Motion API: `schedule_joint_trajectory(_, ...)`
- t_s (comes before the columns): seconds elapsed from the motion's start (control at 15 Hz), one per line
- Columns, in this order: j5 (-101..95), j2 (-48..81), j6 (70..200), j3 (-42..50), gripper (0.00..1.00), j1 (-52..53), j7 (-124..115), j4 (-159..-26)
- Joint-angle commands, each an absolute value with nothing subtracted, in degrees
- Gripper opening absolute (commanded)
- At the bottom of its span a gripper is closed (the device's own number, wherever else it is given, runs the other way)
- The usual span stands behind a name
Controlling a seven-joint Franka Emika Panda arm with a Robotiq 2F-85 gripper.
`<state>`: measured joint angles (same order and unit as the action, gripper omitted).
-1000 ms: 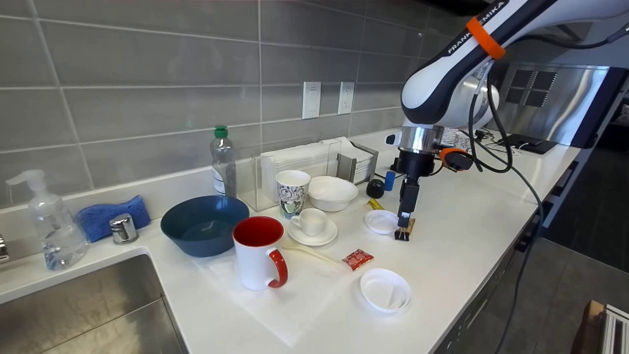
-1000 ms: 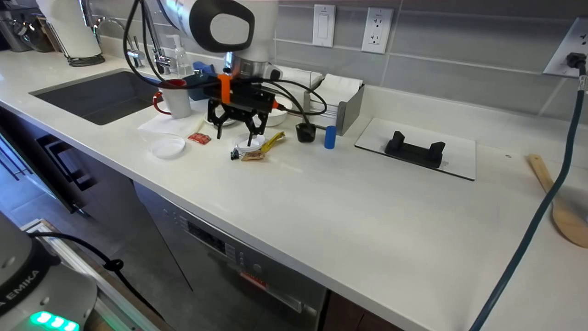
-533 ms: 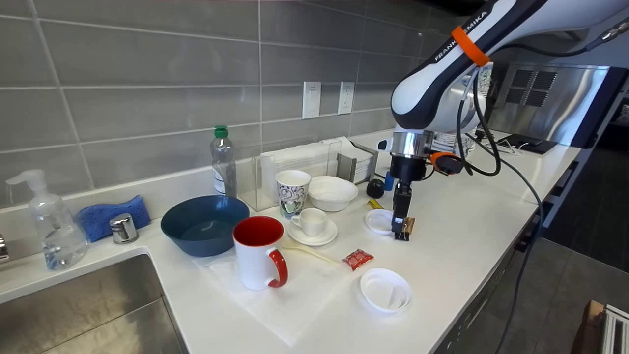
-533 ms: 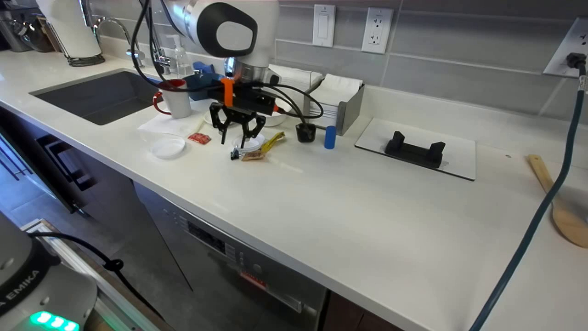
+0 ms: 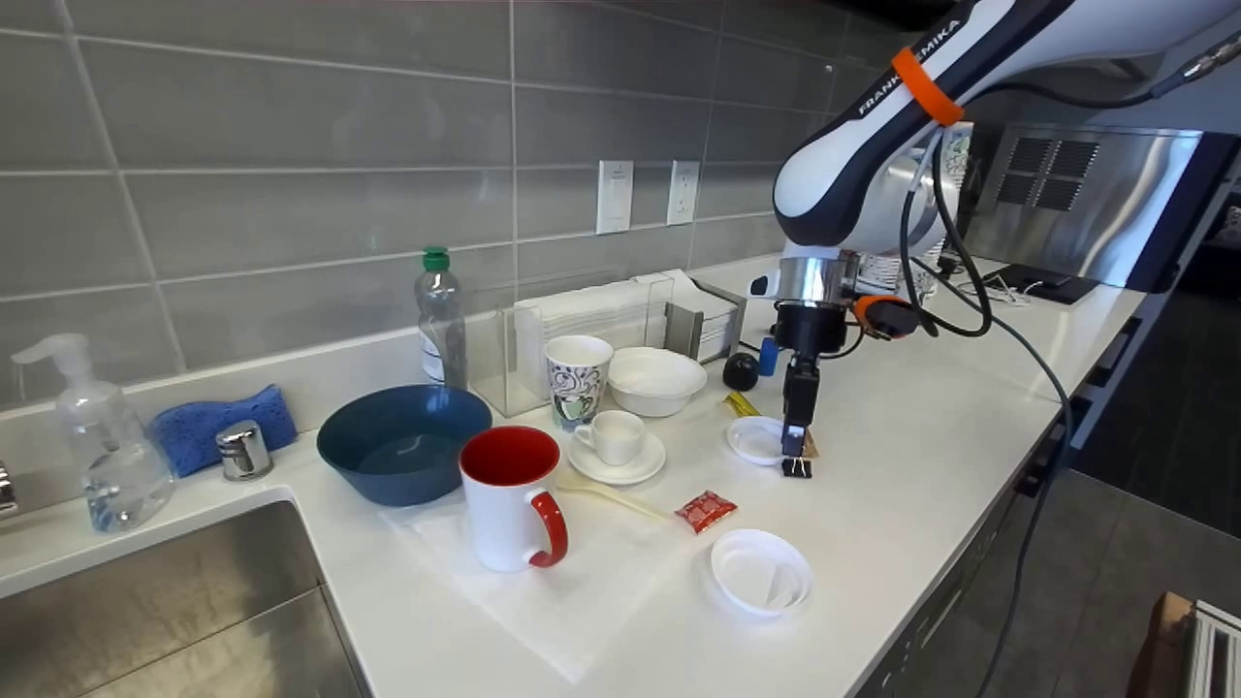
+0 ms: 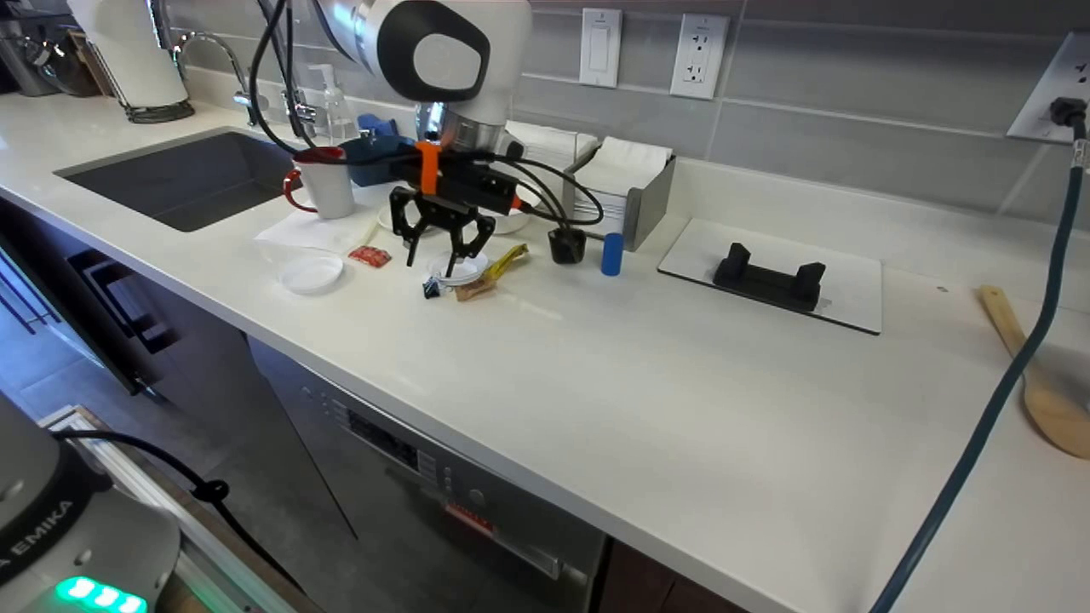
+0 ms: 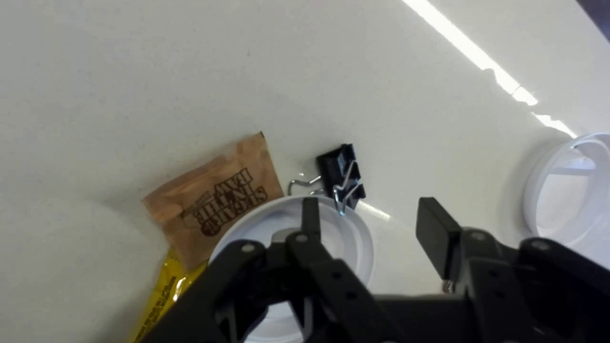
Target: Lift the paper clip and put it on the white object
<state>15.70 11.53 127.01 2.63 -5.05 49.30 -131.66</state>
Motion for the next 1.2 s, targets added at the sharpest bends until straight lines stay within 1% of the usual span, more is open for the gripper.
schedule_joint_trajectory(0.0,14.39,11.02,123.17,2.17,0.55,-6.42,49.4,-130.21)
schedule_joint_trajectory(0.33,14.34,11.74,121.46,1.96,0.44,-6.4,49.53,-129.59)
schedule_joint_trajectory(0.47,14.1,11.81,121.02,1.96,0.44,-6.34,49.41,-129.53)
schedule_joint_trajectory(0.6,13.85,11.78,120.82,1.99,0.41,-6.33,49.37,-129.52)
schedule_joint_trajectory(0.87,13.6,11.9,121.08,1.94,0.39,-6.33,49.65,-129.7)
schedule_joint_trajectory(1.13,13.39,12.1,121.3,1.62,0.35,-6.06,49.54,-129.89)
